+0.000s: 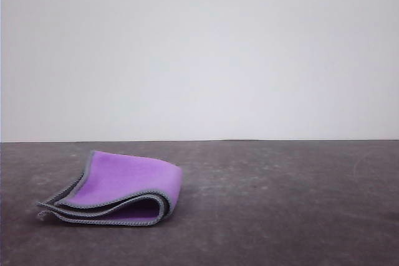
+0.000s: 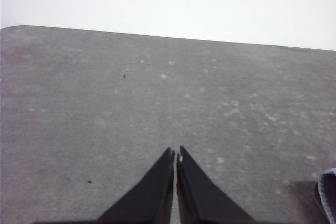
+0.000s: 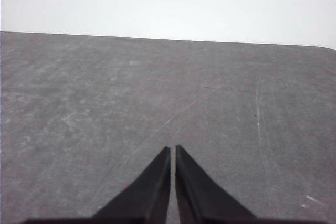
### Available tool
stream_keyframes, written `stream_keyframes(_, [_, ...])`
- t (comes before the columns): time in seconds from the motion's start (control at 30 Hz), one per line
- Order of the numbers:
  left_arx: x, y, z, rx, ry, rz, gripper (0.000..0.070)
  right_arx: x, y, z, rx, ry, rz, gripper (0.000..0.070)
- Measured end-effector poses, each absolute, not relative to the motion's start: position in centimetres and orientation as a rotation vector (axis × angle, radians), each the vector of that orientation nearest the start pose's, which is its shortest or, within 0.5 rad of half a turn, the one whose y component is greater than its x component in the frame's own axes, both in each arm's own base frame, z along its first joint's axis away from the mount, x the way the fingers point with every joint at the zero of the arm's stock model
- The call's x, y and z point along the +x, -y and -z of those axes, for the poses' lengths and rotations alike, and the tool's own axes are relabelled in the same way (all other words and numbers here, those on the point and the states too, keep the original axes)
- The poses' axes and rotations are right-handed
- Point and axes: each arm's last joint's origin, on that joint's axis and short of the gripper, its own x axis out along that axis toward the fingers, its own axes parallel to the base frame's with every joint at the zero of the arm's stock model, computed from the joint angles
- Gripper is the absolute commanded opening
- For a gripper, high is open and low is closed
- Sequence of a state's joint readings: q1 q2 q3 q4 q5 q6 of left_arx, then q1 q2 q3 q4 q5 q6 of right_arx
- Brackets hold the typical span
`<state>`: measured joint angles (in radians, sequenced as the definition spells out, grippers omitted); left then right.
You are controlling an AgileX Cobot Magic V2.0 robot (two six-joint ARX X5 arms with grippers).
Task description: Fold clothes
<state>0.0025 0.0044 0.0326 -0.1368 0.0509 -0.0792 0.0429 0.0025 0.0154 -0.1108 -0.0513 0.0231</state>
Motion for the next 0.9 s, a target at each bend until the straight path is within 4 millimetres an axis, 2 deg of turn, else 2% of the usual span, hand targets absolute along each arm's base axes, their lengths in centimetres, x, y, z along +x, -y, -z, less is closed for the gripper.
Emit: stream_keyframes(0.9, [9.53, 0.12, -16.11, -0.082, -0.11, 0.044, 0.0, 9.63, -0.56, -15.79, 0.023, -0.099, -0.093, 0.0014])
